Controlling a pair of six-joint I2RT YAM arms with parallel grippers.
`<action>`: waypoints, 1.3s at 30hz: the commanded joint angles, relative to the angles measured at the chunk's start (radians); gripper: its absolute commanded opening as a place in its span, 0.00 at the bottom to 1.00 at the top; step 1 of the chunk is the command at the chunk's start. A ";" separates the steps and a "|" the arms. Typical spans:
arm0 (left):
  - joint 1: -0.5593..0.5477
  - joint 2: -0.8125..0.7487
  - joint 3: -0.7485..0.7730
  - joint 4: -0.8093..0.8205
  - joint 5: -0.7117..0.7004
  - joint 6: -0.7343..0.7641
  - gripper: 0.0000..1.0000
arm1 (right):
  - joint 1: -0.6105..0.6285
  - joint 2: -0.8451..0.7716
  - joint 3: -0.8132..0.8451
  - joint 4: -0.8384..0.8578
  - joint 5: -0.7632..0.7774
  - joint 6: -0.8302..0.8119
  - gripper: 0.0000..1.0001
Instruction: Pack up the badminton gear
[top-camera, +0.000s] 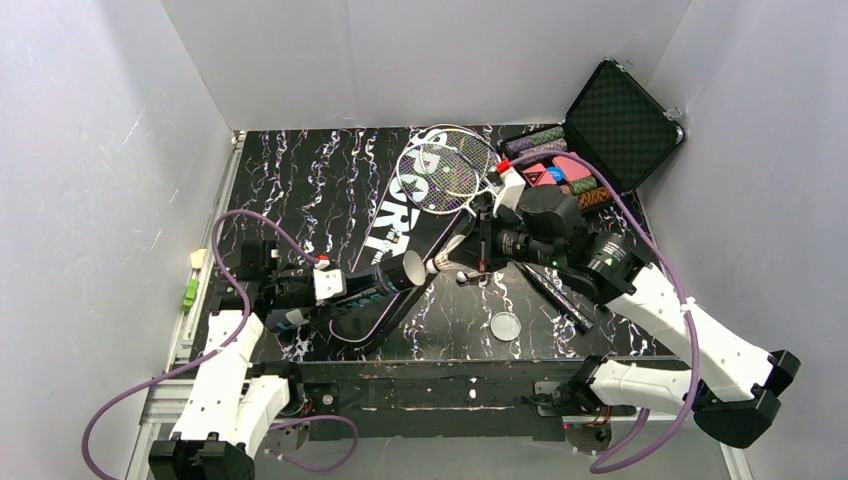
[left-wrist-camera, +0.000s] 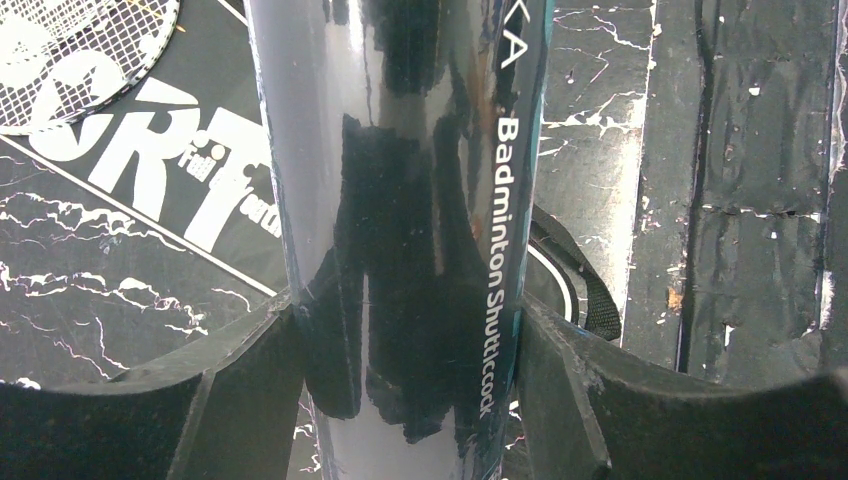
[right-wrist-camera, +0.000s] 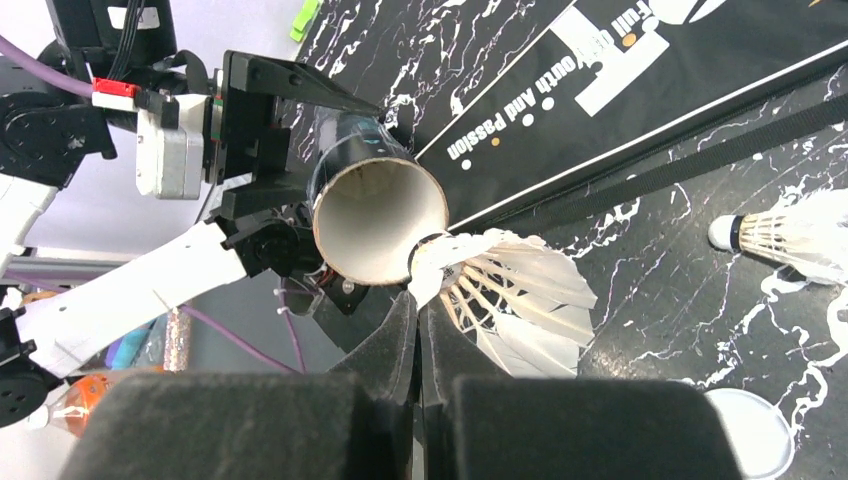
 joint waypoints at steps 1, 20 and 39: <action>0.001 -0.011 0.003 0.007 0.037 0.014 0.03 | 0.033 0.034 0.054 0.095 0.071 0.011 0.01; 0.002 0.012 0.024 0.047 0.061 -0.034 0.03 | 0.123 0.137 -0.032 0.363 -0.002 0.103 0.08; 0.002 -0.005 0.042 0.033 0.078 -0.054 0.03 | 0.103 0.001 0.017 0.212 0.049 0.081 0.54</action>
